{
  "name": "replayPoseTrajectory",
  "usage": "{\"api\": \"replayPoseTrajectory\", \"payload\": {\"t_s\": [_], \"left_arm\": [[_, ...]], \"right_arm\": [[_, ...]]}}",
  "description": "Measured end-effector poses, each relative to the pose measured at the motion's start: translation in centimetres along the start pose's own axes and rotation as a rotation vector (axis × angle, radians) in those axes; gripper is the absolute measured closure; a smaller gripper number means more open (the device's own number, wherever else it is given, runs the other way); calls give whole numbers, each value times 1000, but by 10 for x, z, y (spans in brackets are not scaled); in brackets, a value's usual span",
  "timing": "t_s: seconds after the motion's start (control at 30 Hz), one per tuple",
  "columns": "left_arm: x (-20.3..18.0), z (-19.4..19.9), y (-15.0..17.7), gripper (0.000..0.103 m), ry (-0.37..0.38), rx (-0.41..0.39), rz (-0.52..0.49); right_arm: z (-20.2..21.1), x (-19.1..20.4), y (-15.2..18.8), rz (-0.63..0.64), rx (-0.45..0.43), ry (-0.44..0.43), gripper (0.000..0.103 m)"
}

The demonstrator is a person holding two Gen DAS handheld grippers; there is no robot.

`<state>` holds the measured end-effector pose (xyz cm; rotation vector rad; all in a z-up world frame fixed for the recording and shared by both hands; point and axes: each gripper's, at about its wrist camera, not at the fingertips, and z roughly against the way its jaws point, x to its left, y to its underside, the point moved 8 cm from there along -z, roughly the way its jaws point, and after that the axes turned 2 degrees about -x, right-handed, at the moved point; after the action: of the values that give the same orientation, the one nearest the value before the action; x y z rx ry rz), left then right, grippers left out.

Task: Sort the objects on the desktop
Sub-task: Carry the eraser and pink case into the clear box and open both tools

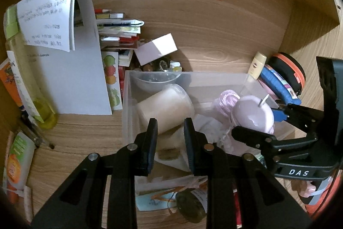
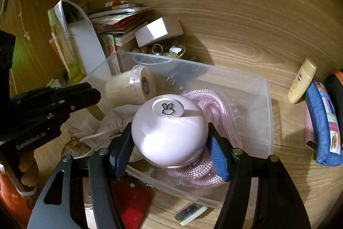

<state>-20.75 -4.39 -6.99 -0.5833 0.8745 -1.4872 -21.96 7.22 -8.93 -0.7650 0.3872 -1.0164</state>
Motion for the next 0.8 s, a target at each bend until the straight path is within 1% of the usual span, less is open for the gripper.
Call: {"api": "replayPoseTrajectory", "payload": {"t_s": [0.07, 0.23, 0.3, 0.33, 0.37, 0.43, 0.47, 0.57, 0.63, 0.77, 0.8], "left_arm": [[0, 2, -1, 79, 5, -10, 7], [-1, 2, -2, 79, -2, -14, 3], [-2, 3, -3, 73, -7, -14, -2], [-2, 2, -3, 67, -4, -13, -4], [-3, 3, -3, 63, -5, -15, -7], [-5, 6, -5, 59, -7, -27, -17], [-6, 8, -5, 58, -4, -29, -21], [-10, 15, -9, 47, 4, -48, -26], [-12, 22, -12, 43, 7, -64, -33], [-16, 34, -15, 28, -10, -96, -42], [-17, 37, -16, 28, -12, -101, -43]], "right_arm": [[-2, 0, 2, 4, 12, 8, 41], [-2, -1, 3, 3, 26, 26, 35], [2, -1, 3, 3, 21, 28, 31], [3, 0, 2, 3, 18, 29, 27], [5, 0, 2, 5, 13, 31, 26], [10, 1, 1, 11, -2, 39, 22], [12, 1, 1, 16, -9, 50, 22], [17, 0, 2, 29, -15, 72, 20], [20, -2, 4, 30, -15, 83, 20], [26, -9, 10, 9, -3, 90, 20], [28, -11, 12, 4, -1, 92, 20]]}}
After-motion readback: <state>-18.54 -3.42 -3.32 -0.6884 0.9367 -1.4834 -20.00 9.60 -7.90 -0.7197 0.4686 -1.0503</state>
